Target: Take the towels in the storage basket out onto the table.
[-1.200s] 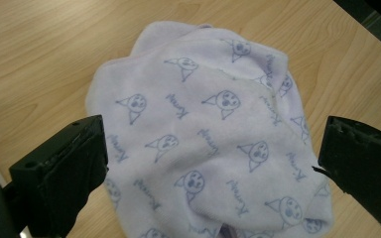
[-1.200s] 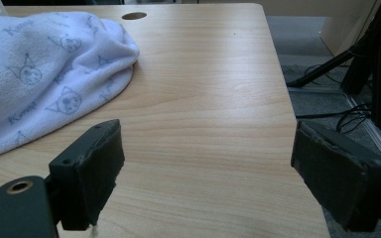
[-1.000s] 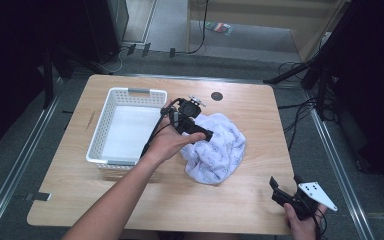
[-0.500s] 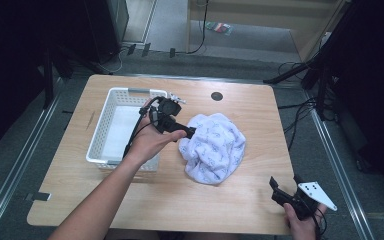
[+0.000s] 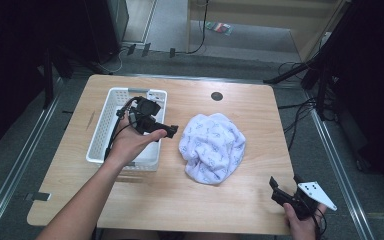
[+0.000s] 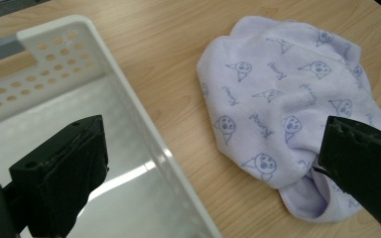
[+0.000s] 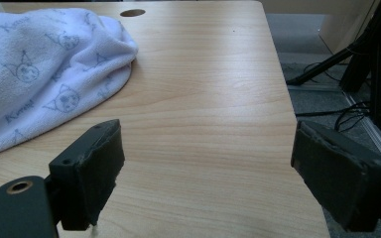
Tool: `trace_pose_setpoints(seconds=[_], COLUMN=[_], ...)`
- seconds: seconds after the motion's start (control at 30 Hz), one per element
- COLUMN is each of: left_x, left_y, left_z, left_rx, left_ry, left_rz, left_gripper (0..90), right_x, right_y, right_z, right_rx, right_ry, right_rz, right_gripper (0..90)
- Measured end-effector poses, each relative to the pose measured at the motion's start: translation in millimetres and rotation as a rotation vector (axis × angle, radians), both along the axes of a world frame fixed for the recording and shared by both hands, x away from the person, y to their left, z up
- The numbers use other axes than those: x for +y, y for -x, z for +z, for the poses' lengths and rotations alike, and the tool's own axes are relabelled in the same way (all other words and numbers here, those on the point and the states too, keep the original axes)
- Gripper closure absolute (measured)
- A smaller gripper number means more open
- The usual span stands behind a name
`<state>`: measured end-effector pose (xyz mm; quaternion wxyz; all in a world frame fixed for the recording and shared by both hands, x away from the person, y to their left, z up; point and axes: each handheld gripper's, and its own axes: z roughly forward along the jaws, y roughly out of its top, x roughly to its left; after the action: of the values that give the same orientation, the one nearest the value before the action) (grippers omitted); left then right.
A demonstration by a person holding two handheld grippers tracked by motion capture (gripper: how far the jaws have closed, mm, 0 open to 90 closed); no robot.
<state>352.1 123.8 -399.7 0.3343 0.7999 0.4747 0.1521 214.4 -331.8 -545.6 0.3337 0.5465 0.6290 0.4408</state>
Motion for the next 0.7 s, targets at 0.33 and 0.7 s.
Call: trace_pose_setpoints(seconds=[0.33,0.7], left_x=[38.0,70.7], left_y=[7.5,17.0], left_z=[-3.8,-12.1], left_rx=[-0.014,-0.037], left_ry=[0.013,0.013], left_rz=[0.061,0.128], left_gripper=[0.0,0.0], right_x=[0.0,-0.4], right_y=[-0.2,-0.5], right_z=[0.0,0.0], right_rx=[0.003,0.003], right_ry=[0.0,0.001], right_rz=[-0.001,-0.003], right_gripper=[13.2,13.2])
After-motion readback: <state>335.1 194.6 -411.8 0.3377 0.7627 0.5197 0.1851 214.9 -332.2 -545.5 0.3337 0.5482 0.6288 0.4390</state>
